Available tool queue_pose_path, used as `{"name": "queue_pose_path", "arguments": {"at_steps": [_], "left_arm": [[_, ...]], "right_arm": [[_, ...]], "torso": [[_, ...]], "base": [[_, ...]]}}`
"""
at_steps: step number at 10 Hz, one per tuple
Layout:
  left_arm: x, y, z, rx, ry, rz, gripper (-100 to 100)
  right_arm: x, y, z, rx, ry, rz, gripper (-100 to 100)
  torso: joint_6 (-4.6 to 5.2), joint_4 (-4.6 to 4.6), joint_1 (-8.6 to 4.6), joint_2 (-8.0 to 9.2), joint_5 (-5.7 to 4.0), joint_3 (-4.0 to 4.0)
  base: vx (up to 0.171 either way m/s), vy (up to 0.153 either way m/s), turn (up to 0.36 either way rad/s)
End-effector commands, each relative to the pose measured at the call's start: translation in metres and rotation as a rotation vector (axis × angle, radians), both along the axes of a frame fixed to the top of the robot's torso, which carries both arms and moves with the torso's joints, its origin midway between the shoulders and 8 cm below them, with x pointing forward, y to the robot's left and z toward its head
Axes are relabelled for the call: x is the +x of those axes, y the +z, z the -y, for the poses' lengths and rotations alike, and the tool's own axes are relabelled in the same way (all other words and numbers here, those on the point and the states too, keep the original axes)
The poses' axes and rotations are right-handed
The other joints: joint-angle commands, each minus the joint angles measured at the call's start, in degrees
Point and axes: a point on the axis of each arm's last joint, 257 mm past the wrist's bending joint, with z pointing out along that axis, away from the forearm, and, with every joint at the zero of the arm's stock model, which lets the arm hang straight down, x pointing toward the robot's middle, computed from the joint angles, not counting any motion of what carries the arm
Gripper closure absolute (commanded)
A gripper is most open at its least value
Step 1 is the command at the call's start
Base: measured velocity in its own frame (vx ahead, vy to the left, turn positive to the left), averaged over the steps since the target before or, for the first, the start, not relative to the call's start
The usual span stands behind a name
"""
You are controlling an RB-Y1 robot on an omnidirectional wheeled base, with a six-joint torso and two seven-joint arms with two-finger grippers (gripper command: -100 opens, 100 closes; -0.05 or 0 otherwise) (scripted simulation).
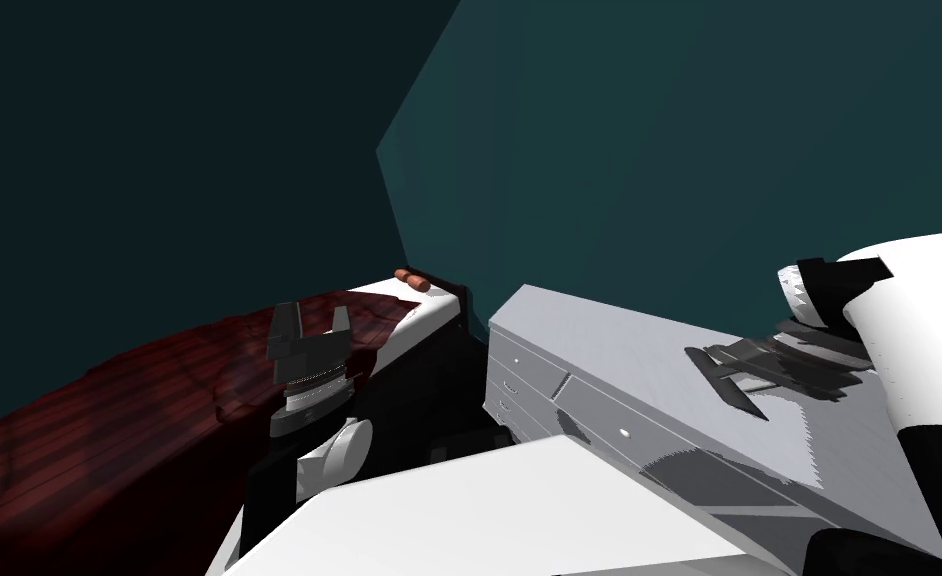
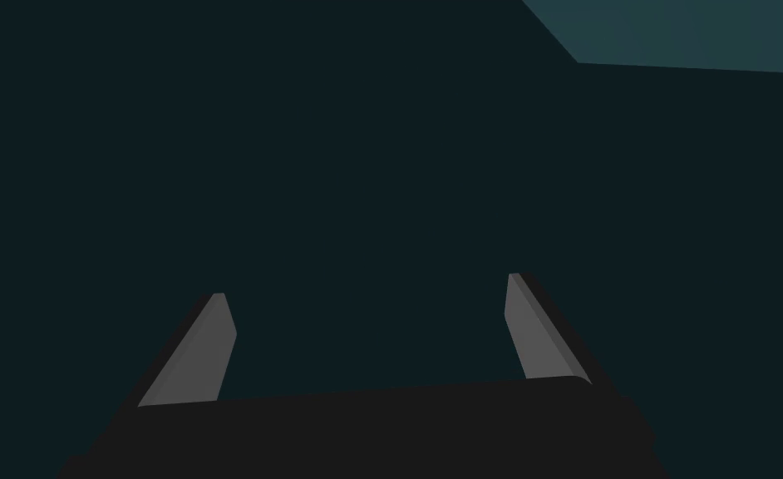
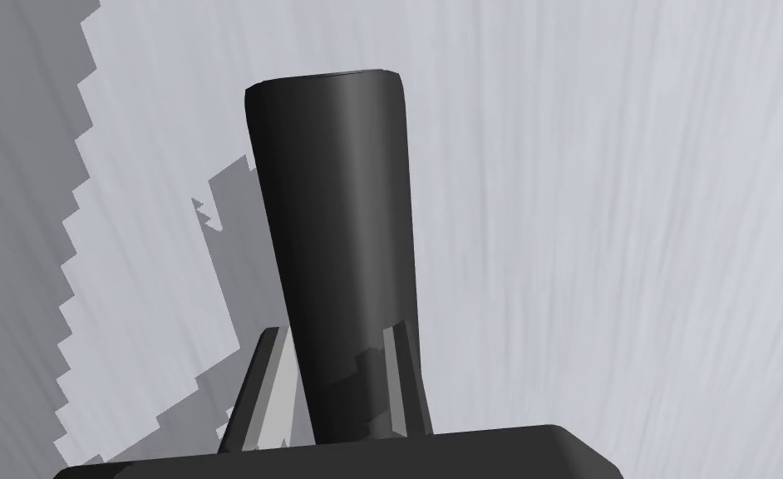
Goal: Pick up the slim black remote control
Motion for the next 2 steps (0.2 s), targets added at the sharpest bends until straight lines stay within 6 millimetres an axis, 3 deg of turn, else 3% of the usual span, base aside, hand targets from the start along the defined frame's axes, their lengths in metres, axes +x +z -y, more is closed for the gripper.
{"name": "queue_pose_path", "arguments": {"at_steps": [1,2], "left_arm": [[0.0,0.0,0.0,0.0,0.0,0.0,0],[0.0,0.0,0.0,0.0,0.0,0.0,0]], "right_arm": [[0.0,0.0,0.0,0.0,0.0,0.0,100],[0.0002,0.0005,-0.0003,0.001,0.0,0.0,0]], "torso": [[0.0,0.0,0.0,0.0,0.0,0.0],[0.0,0.0,-0.03,-0.01,-0.03,-0.01]], "base": [[0.0,0.0,0.0],[0.0,0.0,0.0]]}}
